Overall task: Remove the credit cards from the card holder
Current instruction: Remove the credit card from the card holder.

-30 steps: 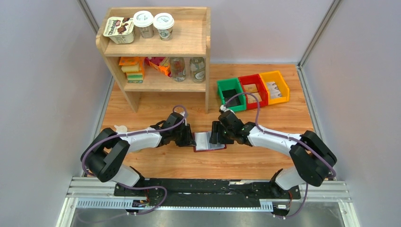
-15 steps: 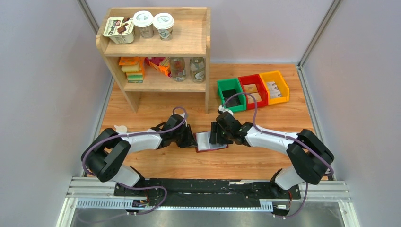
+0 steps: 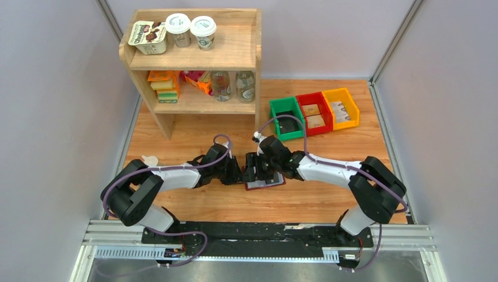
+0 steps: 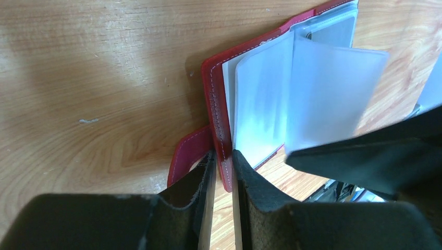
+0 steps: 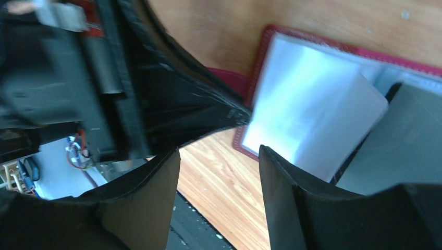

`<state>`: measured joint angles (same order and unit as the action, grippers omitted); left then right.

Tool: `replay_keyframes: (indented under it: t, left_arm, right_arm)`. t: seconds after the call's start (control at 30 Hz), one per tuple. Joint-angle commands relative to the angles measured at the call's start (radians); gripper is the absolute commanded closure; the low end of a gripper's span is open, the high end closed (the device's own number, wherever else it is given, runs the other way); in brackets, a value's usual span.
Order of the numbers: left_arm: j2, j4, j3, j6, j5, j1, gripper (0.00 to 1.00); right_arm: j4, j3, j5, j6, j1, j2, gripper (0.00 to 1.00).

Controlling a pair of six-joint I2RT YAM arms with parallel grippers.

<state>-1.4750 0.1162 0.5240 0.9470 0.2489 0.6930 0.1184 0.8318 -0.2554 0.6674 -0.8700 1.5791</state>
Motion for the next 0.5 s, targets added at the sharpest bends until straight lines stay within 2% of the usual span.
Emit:
replay_keyframes:
  t: [0.0, 0.1, 0.27, 0.37, 0.47]
  left_arm:
    - [-0.002, 0.014, -0.016, 0.013, -0.003, 0.007, 0.75]
    - [-0.005, 0.019, -0.018, 0.013, -0.002, 0.007, 0.75]
    - [-0.007, 0.023, -0.018, 0.013, -0.002, 0.007, 0.75]
    - [-0.01, 0.028, -0.018, 0.013, -0.002, 0.007, 0.75]
    - [-0.01, 0.03, -0.018, 0.013, 0.003, 0.007, 0.75]
  right_arm:
    - [0.035, 0.108, -0.05, -0.09, -0.003, -0.097, 0.39]
    - [0.142, 0.15, 0.066, -0.143, -0.003, -0.157, 0.35]
    - [0.294, 0.156, 0.356, -0.152, 0.02, -0.212, 0.2]
    - [0.313, 0.124, 0.386, -0.131, 0.055, -0.223, 0.12]
    - [0.294, 0.087, 0.389, -0.12, 0.071, -0.212, 0.1]
